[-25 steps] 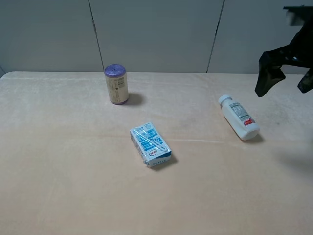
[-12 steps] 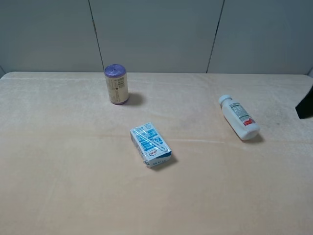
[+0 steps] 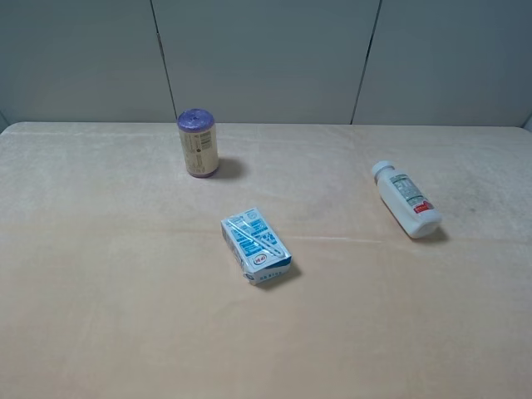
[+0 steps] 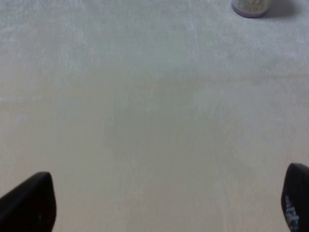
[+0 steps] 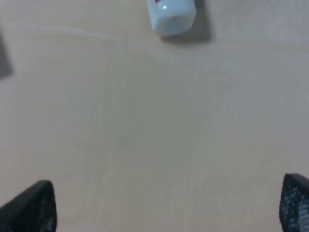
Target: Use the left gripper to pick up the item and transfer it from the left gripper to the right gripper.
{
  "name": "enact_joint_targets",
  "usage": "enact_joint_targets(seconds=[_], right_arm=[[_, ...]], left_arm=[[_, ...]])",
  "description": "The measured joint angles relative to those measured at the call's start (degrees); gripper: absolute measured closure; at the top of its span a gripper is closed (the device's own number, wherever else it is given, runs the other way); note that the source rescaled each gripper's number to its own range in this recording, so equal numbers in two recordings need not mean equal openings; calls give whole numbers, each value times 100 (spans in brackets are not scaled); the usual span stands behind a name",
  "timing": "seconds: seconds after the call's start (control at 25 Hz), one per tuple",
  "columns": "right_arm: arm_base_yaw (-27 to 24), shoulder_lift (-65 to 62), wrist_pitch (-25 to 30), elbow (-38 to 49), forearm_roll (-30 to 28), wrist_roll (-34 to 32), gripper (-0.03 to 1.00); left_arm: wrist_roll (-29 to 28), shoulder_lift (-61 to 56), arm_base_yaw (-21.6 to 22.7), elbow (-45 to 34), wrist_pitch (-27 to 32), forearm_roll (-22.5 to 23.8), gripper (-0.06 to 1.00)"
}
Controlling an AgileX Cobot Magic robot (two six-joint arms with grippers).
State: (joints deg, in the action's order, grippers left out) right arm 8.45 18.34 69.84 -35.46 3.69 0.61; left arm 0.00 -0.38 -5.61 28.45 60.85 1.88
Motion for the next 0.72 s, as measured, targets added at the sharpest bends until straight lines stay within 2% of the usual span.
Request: enact_joint_targets(seconds=[0.32, 0.72], right_arm=[[0, -1751, -419, 461, -35, 0, -3], [0, -1871, -779, 499, -203, 0, -3]], left_arm=[[0, 0, 0, 0, 0, 0, 12], [0, 0, 0, 0, 0, 0, 12]])
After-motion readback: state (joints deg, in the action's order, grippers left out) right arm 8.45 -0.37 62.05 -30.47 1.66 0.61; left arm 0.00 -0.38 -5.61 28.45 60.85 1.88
